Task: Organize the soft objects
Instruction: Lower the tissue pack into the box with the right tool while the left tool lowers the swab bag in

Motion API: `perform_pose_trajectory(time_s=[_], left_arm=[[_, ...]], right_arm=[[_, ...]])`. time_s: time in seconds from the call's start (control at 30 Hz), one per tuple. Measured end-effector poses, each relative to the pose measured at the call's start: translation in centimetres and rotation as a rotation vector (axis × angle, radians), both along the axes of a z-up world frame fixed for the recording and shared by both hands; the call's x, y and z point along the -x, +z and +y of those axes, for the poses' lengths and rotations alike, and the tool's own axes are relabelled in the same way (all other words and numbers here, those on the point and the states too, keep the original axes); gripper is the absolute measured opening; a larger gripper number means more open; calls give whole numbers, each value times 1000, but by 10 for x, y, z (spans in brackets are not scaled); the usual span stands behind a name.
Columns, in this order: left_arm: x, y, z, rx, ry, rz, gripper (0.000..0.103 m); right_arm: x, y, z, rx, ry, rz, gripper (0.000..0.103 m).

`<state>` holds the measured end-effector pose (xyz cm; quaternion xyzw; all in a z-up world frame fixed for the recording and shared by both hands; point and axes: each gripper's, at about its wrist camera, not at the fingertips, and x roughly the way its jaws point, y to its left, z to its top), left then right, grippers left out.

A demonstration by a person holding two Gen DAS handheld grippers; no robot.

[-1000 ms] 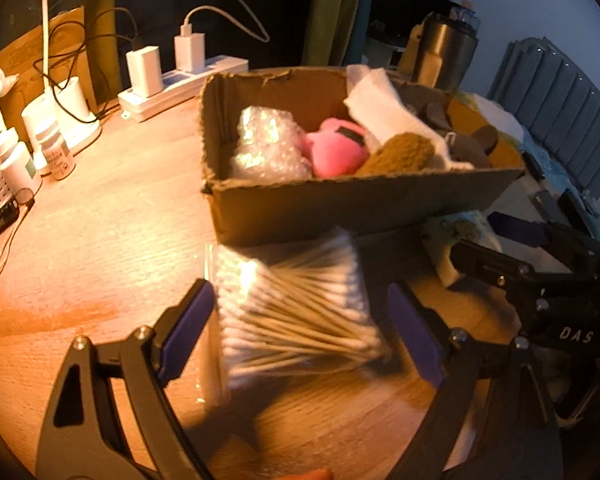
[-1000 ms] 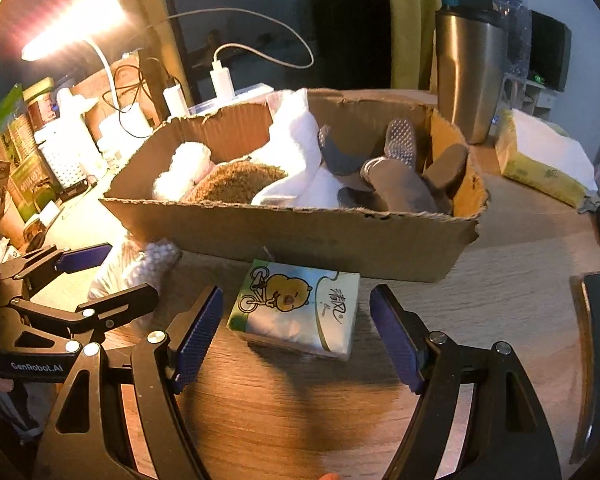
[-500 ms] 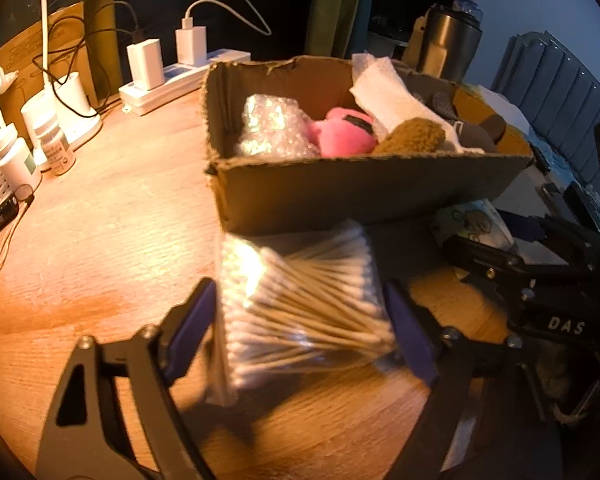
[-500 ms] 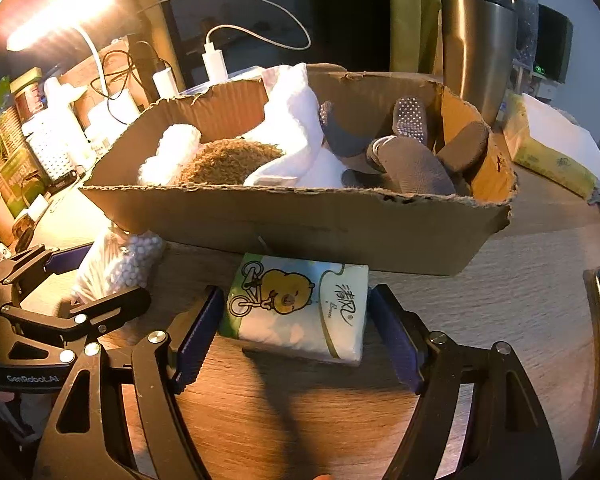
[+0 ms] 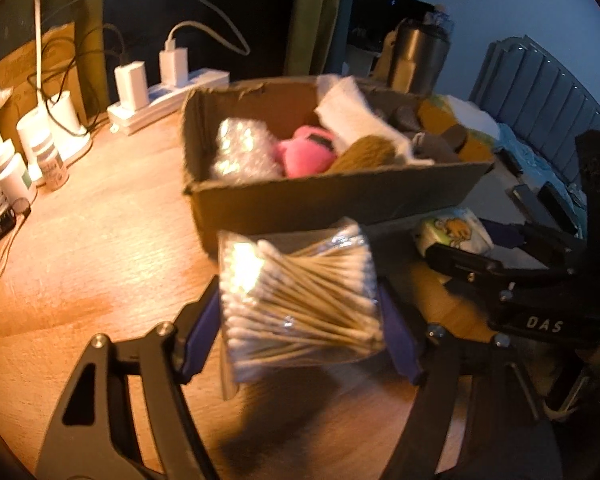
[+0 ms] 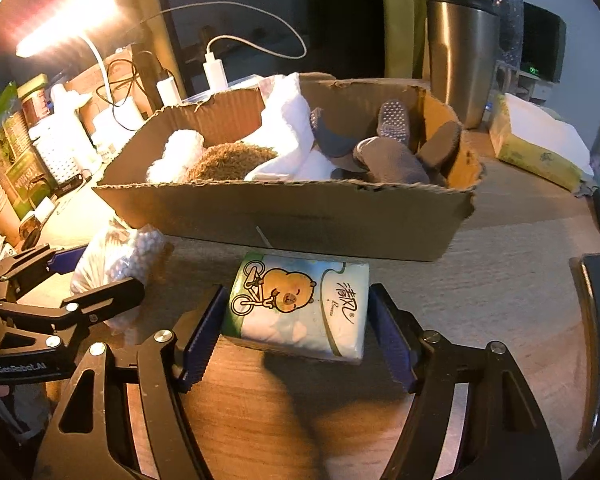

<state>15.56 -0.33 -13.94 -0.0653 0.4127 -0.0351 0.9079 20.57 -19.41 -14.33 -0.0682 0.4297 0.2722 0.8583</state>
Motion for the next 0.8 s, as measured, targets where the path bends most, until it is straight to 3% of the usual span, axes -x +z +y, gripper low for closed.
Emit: perform_pose_trajectory(time_s=[0.8], left_arm=[[-2, 76, -13, -8, -32, -169, 73]], right_arm=[[3, 73, -29, -77, -8, -148, 74]])
